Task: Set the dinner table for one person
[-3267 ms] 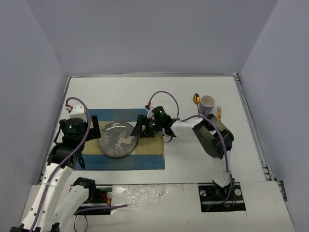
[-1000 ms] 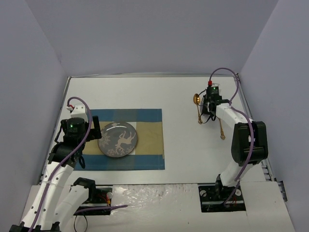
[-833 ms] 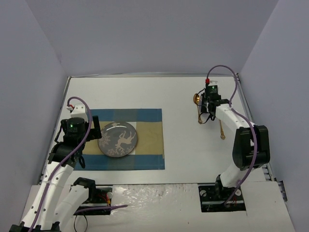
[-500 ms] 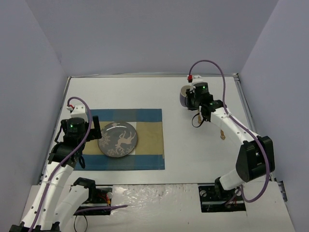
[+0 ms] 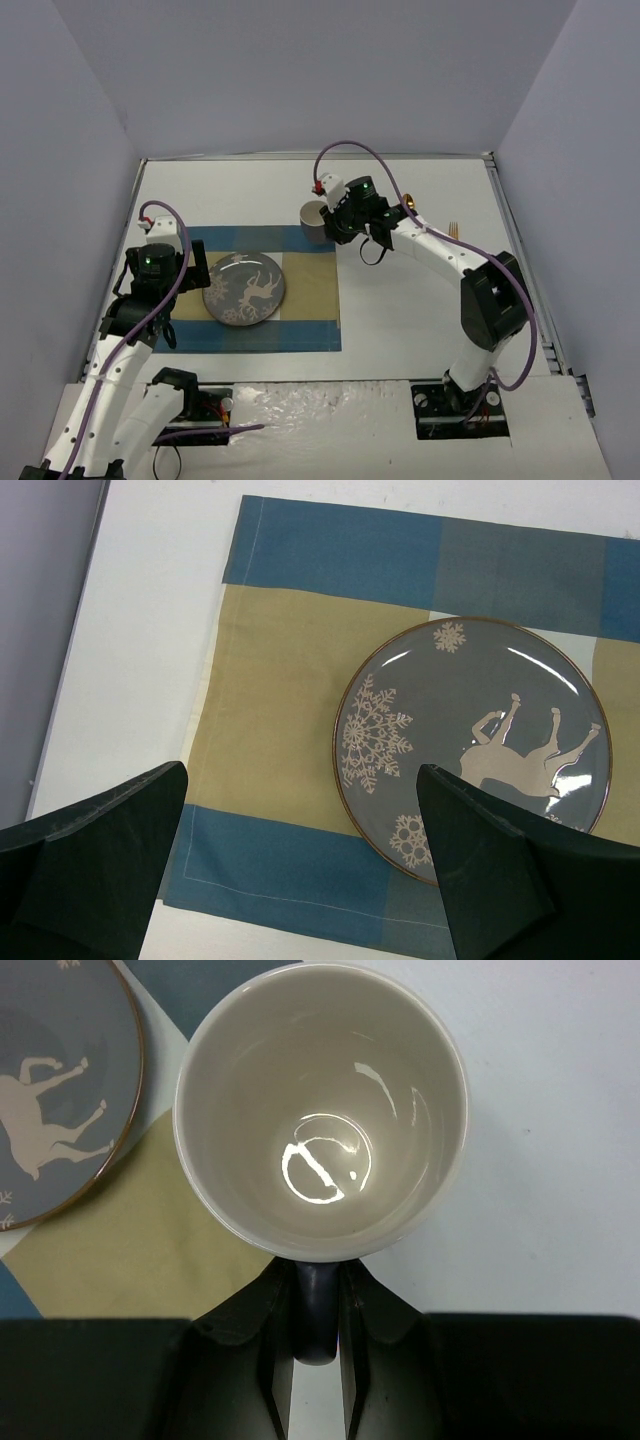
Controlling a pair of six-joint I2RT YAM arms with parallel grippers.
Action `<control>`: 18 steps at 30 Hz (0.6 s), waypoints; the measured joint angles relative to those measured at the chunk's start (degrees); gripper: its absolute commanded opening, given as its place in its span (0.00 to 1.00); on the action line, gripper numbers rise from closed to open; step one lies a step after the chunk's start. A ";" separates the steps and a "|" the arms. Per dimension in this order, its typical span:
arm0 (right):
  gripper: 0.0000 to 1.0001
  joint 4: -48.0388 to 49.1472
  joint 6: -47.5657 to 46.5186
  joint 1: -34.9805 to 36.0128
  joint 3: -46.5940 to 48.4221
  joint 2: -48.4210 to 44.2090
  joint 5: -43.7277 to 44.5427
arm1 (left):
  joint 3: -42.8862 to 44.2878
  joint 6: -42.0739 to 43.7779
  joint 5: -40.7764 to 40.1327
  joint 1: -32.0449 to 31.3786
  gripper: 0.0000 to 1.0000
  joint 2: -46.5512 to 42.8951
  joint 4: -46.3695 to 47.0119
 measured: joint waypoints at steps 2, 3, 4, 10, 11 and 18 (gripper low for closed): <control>0.00 -0.39 -1.12 0.90 1.08 1.96 -0.64 | 0.00 0.00 -0.01 0.00 0.97 0.00 0.00; 0.00 -0.30 -1.45 1.13 1.56 2.81 -0.76 | 0.00 0.00 -0.02 0.00 0.97 0.00 0.00; 0.00 -0.21 -1.79 1.36 2.04 3.67 -0.89 | 0.00 0.00 -0.03 0.00 0.97 0.00 0.00; 0.00 -0.34 -3.14 2.31 3.93 6.68 -1.27 | 0.00 0.02 -0.03 0.00 0.97 0.00 0.01; 0.00 -0.30 -3.25 2.34 4.26 7.09 -1.28 | 0.00 0.02 -0.03 0.00 0.97 0.00 0.00; 0.00 0.91 -3.60 2.34 4.51 8.60 -0.99 | -0.01 0.04 -0.02 0.00 0.97 0.14 0.00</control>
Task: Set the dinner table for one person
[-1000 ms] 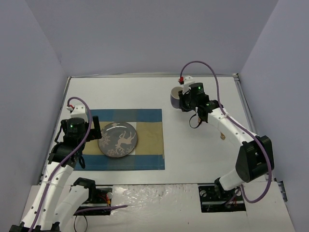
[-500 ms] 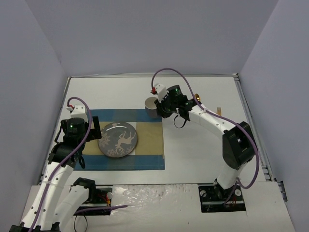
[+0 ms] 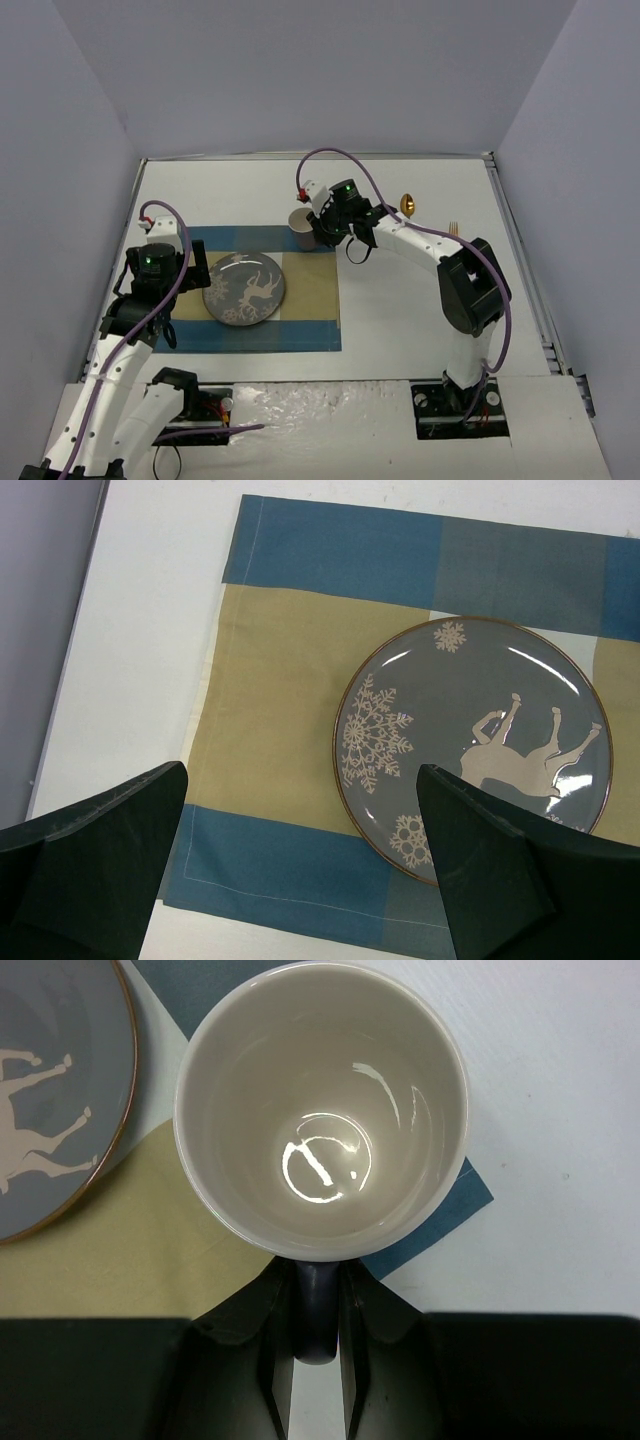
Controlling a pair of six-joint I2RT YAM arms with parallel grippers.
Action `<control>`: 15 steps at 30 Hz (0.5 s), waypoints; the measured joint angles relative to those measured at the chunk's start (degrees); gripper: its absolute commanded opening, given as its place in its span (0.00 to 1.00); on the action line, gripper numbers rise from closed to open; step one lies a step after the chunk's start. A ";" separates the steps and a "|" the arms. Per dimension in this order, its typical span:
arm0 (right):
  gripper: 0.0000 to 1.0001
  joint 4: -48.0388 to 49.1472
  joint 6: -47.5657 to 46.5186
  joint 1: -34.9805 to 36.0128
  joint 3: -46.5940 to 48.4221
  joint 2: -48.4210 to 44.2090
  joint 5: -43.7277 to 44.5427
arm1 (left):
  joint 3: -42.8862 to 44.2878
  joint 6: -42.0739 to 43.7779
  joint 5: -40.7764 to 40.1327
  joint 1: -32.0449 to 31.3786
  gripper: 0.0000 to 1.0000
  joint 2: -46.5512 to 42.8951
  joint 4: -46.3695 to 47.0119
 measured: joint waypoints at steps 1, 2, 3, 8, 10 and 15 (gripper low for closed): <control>0.00 0.31 0.00 0.00 0.00 0.13 0.08 | 0.01 0.01 -0.01 0.00 0.97 0.01 0.00; 0.00 0.57 0.00 0.00 0.00 0.19 0.14 | 0.01 0.01 -0.01 0.00 0.97 0.01 0.00; 0.00 0.86 0.01 0.00 0.00 0.22 0.17 | 0.01 0.01 0.00 0.00 0.97 0.01 0.00; 0.00 2.59 0.12 0.00 -0.01 0.47 0.23 | -0.01 0.01 -0.01 0.00 0.97 0.01 0.00; 0.00 3.38 0.32 0.00 -0.02 0.77 0.38 | 0.01 0.01 -0.01 0.00 0.97 0.01 0.00; 0.00 5.14 0.74 0.00 -1.07 1.10 0.50 | -0.01 0.07 0.01 0.00 0.97 0.01 0.00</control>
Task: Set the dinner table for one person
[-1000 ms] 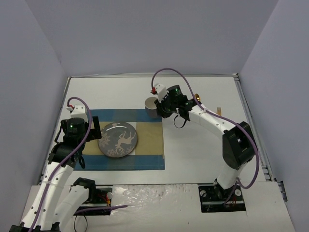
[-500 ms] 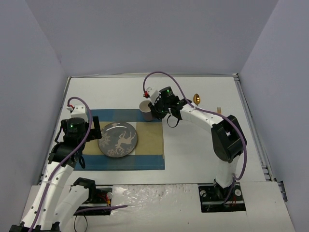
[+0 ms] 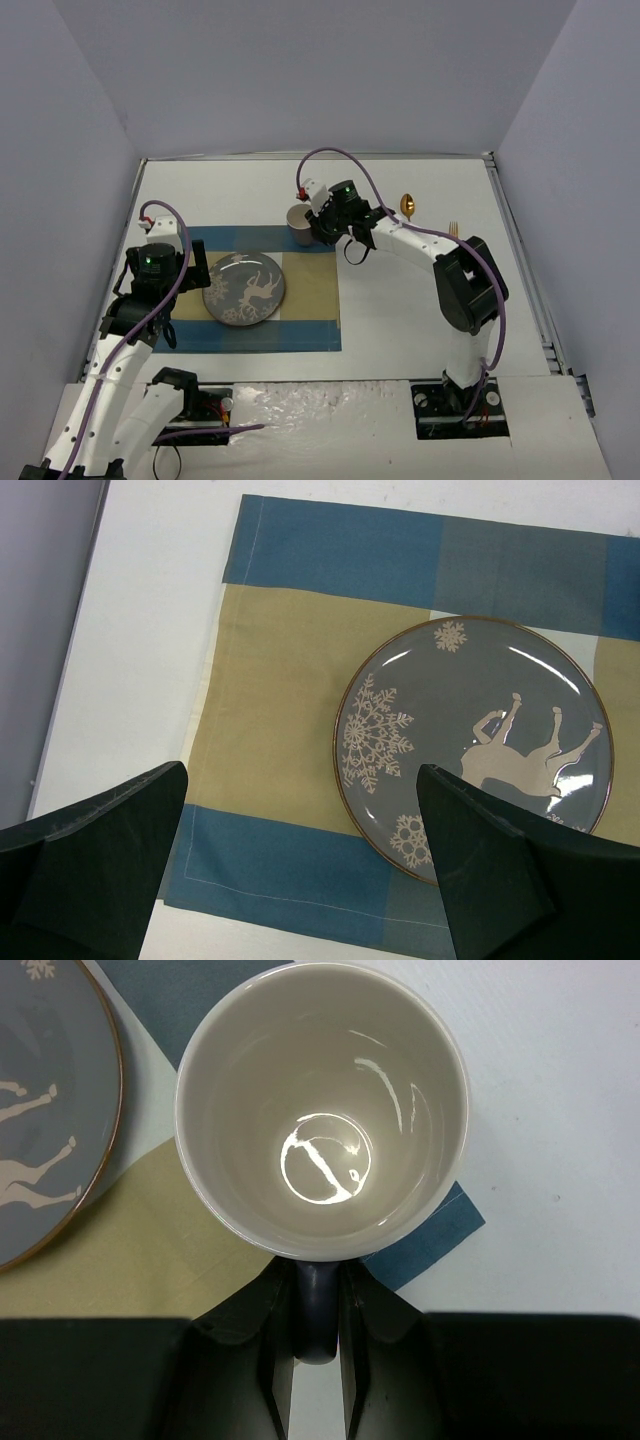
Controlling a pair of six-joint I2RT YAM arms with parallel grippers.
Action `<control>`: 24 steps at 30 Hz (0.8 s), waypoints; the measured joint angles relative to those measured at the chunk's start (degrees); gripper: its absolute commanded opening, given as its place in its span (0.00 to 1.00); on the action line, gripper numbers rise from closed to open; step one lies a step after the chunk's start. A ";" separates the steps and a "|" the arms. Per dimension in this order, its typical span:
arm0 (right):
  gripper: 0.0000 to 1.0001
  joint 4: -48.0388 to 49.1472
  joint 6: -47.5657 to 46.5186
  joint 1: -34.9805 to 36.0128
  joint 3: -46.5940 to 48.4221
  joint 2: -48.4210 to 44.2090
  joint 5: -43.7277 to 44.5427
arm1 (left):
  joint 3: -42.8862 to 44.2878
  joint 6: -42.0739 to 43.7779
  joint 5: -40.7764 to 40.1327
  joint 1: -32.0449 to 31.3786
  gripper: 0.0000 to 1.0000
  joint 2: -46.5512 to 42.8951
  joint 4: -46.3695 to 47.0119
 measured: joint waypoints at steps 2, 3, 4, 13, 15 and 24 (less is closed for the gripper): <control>0.00 1.10 0.14 -0.04 -1.07 0.15 0.00 | 0.02 0.10 0.00 0.00 0.97 0.00 0.00; 0.00 1.50 0.18 -0.06 -1.53 0.42 -0.02 | 0.02 0.16 0.00 0.00 0.97 0.00 0.00; 0.00 1.88 0.21 -0.07 -1.96 0.78 -0.05 | 0.02 0.20 0.00 0.00 0.97 0.00 0.00; 0.19 6.56 0.33 -0.64 -5.32 1.59 -0.66 | 0.00 0.69 0.00 0.00 0.97 -0.07 0.00; 0.24 7.22 0.38 -0.75 -6.01 1.30 -0.79 | 0.00 0.74 0.00 0.00 0.97 -0.07 0.00; 0.50 4.20 1.11 -2.88 -8.72 -3.84 -0.14 | 0.01 0.77 0.02 0.00 0.97 -0.17 0.00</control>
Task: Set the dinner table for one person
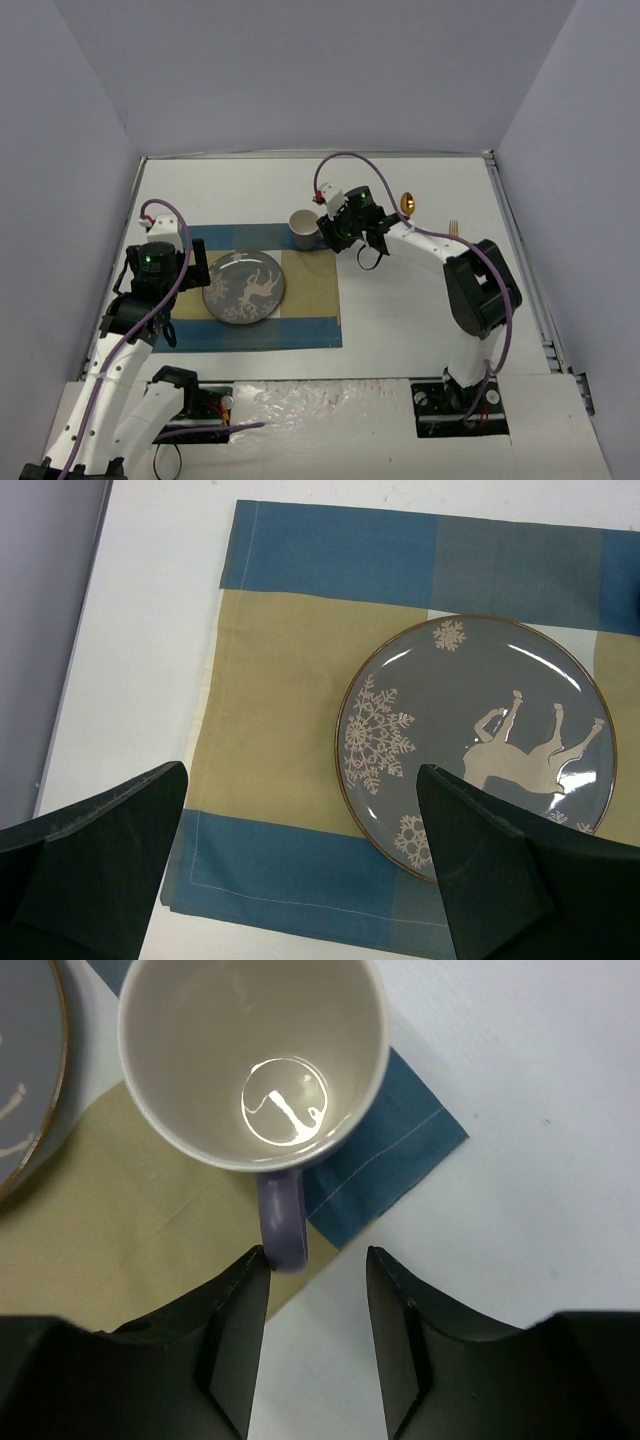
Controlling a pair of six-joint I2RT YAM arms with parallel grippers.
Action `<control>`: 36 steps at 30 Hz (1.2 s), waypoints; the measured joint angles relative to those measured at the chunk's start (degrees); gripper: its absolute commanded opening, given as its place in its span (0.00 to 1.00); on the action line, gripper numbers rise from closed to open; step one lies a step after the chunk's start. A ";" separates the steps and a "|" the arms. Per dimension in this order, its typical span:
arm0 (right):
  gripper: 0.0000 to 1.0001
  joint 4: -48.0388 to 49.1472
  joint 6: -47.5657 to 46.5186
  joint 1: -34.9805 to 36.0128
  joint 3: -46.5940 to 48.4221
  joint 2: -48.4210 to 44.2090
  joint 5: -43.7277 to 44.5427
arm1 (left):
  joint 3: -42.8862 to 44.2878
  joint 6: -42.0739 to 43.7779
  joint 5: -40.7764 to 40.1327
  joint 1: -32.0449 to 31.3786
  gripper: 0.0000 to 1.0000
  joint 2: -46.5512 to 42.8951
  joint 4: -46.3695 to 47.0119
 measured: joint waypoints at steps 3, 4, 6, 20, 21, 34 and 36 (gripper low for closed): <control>0.59 -1.61 0.52 -0.70 -0.18 -4.66 0.67 | -0.01 0.00 0.02 0.00 0.97 -0.02 0.02; 0.59 -1.99 0.69 -0.94 -0.17 -6.41 1.21 | 0.01 0.00 0.02 0.00 0.97 0.00 0.00; 0.59 -2.38 1.14 -1.42 -0.15 -10.02 2.59 | 0.01 0.00 0.02 0.00 0.97 0.00 0.00; 0.64 -5.68 15.19 -21.42 0.58 -3.21 17.82 | 0.01 0.00 0.64 0.00 0.97 -0.22 0.00; 0.65 -6.06 15.88 -21.70 0.74 -1.93 18.22 | 0.01 0.00 0.65 0.00 0.97 -0.22 -0.02; 0.49 -6.84 19.07 -24.85 5.56 9.80 19.01 | -0.01 0.00 0.66 0.00 0.97 -0.37 -0.01; 0.45 -6.55 19.18 -25.18 5.89 10.66 18.89 | 0.00 0.00 0.66 0.00 0.97 -0.37 0.00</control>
